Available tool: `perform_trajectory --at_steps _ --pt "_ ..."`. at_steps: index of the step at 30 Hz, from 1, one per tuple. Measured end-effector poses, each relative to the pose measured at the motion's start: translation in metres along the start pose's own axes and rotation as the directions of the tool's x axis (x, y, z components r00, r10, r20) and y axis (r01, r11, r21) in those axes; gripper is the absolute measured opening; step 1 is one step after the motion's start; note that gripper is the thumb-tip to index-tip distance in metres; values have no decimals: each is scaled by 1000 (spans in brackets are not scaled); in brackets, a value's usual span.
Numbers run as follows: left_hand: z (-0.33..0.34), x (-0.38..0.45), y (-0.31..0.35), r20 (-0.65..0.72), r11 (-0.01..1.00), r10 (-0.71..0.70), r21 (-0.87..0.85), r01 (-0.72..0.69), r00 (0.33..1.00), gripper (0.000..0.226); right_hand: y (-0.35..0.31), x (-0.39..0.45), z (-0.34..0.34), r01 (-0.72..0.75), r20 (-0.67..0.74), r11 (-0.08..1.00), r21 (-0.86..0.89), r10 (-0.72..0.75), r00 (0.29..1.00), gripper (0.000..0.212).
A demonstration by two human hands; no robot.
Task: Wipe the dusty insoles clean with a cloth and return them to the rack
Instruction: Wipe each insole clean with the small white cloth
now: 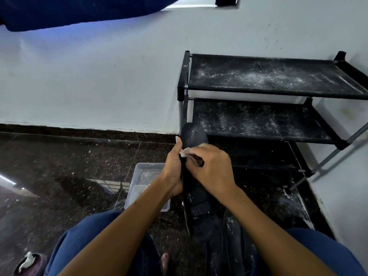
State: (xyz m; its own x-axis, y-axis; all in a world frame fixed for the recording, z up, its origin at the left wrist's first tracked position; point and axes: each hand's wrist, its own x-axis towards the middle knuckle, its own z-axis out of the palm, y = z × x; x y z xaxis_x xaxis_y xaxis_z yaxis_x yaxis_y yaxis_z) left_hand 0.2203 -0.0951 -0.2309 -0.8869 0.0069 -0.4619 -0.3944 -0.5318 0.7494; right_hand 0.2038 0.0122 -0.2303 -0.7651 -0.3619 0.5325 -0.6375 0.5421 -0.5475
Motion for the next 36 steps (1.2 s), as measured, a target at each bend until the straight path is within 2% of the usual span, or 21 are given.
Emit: perform_trajectory --at_steps 2,5,7,9,11,14,16,21,26,31,36 --pt "2 -2 0 37 1000 -12 -12 13 999 74 8 6 -4 -42 -79 999 -34 39 996 17" --pt "5 -4 -2 102 997 -79 14 78 992 74 20 13 -12 -114 -225 993 14 114 968 16" --pt "4 -4 -3 91 997 -71 12 70 993 72 15 10 -10 -53 -196 998 41 60 979 16" --pt "1 -1 -4 62 999 -42 5 42 997 69 5 3 -3 12 -89 997 75 -5 996 17" --pt "1 -1 -4 81 1000 -25 16 23 996 69 4 3 -3 16 -54 996 87 -11 998 17" --pt "4 -4 -6 178 991 -105 98 88 978 80 20 15 -16 -92 -204 994 57 102 974 16" --pt "5 -4 -10 195 983 -142 144 115 970 83 26 19 -23 -151 -262 986 76 166 951 16" --pt "3 0 -11 164 991 -87 114 69 983 73 8 8 -11 -13 -66 997 70 17 998 16" --pt "3 -1 -12 190 982 -133 161 102 973 83 27 19 -24 -178 -213 984 26 179 961 16" --pt "3 -1 -8 171 992 -109 85 96 979 78 9 9 -14 -49 -97 996 68 56 994 16" --pt "3 -3 -9 186 984 -130 147 103 974 85 27 17 -21 -203 -188 976 80 214 958 14"
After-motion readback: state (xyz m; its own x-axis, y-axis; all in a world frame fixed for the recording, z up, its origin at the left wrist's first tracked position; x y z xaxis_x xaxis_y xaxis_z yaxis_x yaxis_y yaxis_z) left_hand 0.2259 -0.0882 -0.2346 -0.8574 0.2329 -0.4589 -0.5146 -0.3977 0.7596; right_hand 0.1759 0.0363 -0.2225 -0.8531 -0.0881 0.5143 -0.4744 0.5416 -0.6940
